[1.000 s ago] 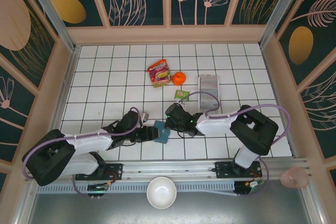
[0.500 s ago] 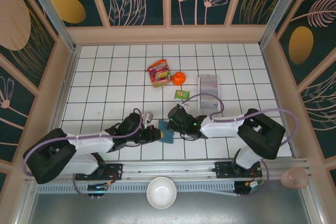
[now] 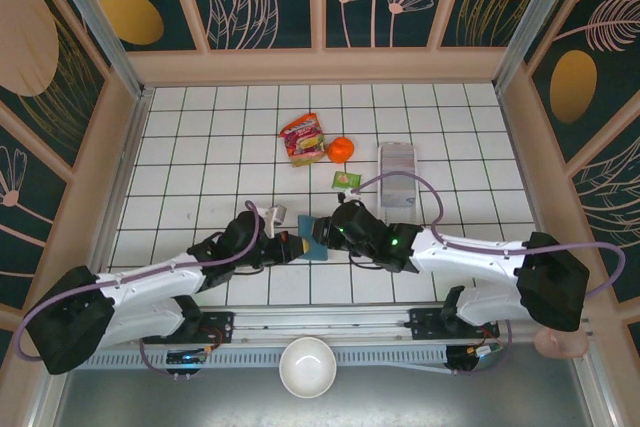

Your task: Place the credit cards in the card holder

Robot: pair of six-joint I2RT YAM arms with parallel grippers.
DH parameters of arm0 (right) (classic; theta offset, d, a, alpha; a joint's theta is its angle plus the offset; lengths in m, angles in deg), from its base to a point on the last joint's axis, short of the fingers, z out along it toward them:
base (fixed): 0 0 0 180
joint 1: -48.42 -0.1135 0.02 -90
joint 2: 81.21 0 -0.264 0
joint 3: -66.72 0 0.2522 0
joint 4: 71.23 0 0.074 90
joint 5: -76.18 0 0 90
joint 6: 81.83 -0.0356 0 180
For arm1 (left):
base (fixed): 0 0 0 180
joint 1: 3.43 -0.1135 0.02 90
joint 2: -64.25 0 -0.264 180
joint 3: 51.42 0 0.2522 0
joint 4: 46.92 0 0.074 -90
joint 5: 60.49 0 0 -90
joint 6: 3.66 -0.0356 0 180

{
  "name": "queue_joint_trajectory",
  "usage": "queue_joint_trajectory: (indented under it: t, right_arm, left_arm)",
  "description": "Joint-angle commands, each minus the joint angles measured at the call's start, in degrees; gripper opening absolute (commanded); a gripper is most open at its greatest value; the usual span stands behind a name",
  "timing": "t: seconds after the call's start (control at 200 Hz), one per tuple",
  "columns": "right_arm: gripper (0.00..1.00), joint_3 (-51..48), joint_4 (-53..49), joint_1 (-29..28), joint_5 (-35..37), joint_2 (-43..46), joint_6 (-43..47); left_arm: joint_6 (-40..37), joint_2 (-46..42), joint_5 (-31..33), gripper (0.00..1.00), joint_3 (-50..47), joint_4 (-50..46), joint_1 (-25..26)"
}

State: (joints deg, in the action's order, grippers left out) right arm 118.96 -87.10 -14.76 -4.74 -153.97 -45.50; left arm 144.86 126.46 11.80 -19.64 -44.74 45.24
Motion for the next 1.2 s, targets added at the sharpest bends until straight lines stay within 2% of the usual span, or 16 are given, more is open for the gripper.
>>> queue_joint_trajectory:
  t: [0.0, 0.18, 0.39, 0.46, 0.581, 0.721, 0.836, 1.101, 1.196]
  right_arm:
    - [0.41, -1.18, 1.5, -0.9, -1.25, -0.6, 1.02]
    - [0.41, -0.75, 3.96, -1.58, -2.7, -2.54, 1.25]
    - [0.4, 0.57, 0.47, -2.04, -1.36, -5.15, 0.73]
    - [0.37, 0.16, -0.03, -2.03, -0.85, -5.47, 0.23]
    - [0.22, -0.08, -1.56, -2.04, 0.09, -5.56, -0.47]
    - [0.12, 0.28, -5.02, -2.01, 1.74, -5.48, -0.95]
    - [0.0, 0.54, -8.36, -1.97, 3.75, -5.54, -1.91]
    - [0.0, 0.4, -14.1, -1.62, 9.02, -3.62, -4.07]
    - [0.0, -0.62, -13.08, -1.07, 8.51, -2.38, -3.55]
  left_arm:
    - [-1.56, -2.54, -0.98, 0.0, 1.36, 1.25, -0.04]
    - [-1.44, -4.77, -2.54, 0.0, 0.53, 2.89, 0.02]
    - [-1.81, -6.0, -3.58, 0.0, 0.41, 4.82, -0.04]
    - [-1.99, -6.23, -3.21, 0.0, 0.35, 5.05, -0.02]
    - [-2.59, -5.73, -2.93, 0.0, 0.53, 4.59, 0.01]
    - [-3.4, -5.18, -2.11, 0.0, 0.7, 3.87, -0.03]
    - [-3.72, -4.85, -0.98, 0.0, 0.66, 3.61, -0.03]
    - [-4.07, -1.13, -0.67, 0.0, 0.44, 4.23, -0.04]
    - [-4.12, 1.24, -1.36, 0.0, 0.51, 4.91, 0.01]
